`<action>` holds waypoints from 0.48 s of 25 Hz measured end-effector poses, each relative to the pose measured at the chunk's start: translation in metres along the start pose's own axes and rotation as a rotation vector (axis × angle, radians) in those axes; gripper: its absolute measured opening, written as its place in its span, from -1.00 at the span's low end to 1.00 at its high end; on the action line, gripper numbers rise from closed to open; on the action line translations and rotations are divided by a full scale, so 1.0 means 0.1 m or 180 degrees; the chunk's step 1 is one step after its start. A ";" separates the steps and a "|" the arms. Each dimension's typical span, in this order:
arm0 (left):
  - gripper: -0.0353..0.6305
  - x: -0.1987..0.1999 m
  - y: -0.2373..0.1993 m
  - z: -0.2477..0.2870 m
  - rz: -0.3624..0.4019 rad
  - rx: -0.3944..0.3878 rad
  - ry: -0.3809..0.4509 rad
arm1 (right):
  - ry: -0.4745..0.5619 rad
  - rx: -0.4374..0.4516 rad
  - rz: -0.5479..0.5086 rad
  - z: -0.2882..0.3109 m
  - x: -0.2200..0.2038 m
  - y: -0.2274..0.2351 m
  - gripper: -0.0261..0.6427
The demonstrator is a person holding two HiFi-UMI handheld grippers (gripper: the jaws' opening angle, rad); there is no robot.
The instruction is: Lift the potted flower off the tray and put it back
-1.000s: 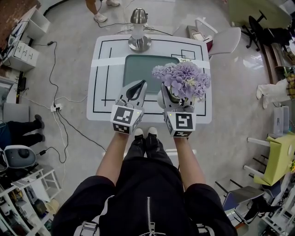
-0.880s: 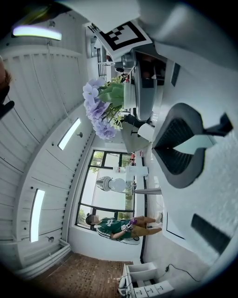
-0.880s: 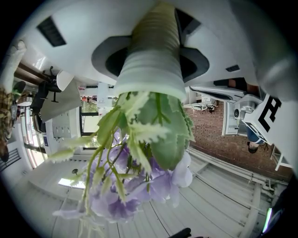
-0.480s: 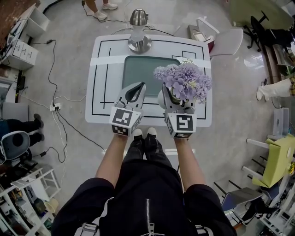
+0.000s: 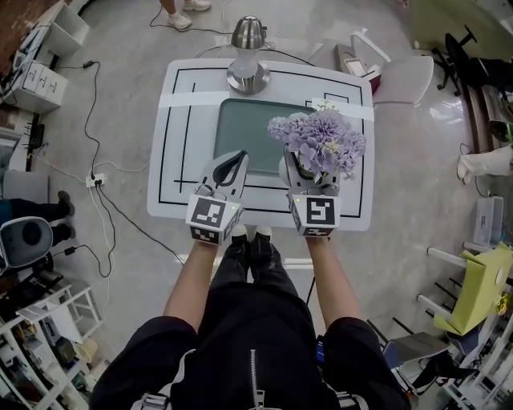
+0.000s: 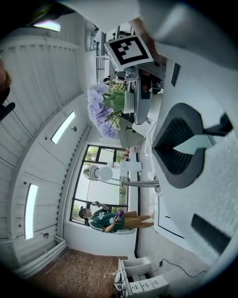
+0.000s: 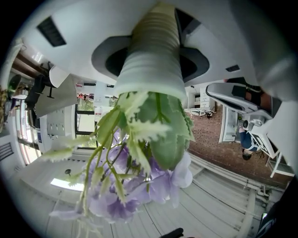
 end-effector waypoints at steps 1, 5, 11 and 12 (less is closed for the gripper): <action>-0.88 -0.01 -0.03 0.00 -0.0009 0.0022 -0.0008 | 0.0002 0.0031 -0.0017 0.05 -0.02 0.00 -0.21; -0.88 -0.04 -0.14 0.02 -0.0040 0.0107 -0.0043 | 0.0023 0.0126 -0.0053 0.23 -0.13 0.03 -0.21; -0.88 -0.11 -0.29 0.01 -0.0047 0.0259 -0.0147 | 0.0031 0.0221 -0.0134 0.51 -0.28 0.05 -0.21; -0.88 -0.12 -0.32 0.01 -0.0063 0.0266 -0.0149 | 0.0086 0.0198 -0.0062 0.56 -0.26 0.05 -0.21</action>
Point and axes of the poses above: the fingertips, and each gripper's own axes: z forward along the fingers, y to its right, x out of its top, the point moved 10 cm from there along -z, backward along the fingers, and after that the axes turned 14 degrees about -z, right-handed, at the moved point
